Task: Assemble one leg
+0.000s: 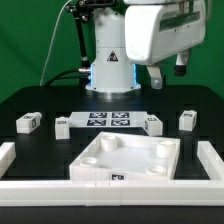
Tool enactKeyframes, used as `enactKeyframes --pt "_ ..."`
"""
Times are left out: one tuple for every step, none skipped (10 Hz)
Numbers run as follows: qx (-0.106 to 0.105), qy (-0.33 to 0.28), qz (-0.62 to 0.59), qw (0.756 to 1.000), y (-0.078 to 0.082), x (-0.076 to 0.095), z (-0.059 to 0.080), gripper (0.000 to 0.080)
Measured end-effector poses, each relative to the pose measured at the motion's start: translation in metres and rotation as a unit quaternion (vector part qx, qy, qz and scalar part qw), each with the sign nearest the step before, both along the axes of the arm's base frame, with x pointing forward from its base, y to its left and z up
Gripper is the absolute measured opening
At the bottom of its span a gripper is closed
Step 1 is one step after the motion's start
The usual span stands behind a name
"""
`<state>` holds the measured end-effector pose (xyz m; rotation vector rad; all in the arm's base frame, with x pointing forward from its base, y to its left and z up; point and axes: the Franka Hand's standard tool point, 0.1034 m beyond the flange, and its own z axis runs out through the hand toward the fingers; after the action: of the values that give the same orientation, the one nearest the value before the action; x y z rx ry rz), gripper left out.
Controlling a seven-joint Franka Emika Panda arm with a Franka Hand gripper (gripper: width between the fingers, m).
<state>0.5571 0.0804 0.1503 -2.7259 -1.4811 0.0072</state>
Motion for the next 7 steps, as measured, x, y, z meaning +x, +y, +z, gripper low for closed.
enactKeyframes --pt "0.000 -0.001 0.030 1.000 -0.004 -0.011 -0.007 0.0650" --pt "0.001 -0.006 0.063 0.998 -0.008 -0.014 -0.014 0.0650" --pt "0.002 -0.008 0.098 0.995 -0.013 -0.017 -0.022 0.0650" --pt "0.004 -0.008 0.116 0.993 -0.021 -0.022 -0.033 0.0650" --pt "0.005 -0.005 0.107 0.994 -0.030 -0.025 -0.042 0.0650" --pt "0.004 -0.003 0.105 0.994 -0.032 -0.026 -0.044 0.0650" --pt "0.004 -0.003 0.105 0.994 -0.032 -0.026 -0.044 0.0650"
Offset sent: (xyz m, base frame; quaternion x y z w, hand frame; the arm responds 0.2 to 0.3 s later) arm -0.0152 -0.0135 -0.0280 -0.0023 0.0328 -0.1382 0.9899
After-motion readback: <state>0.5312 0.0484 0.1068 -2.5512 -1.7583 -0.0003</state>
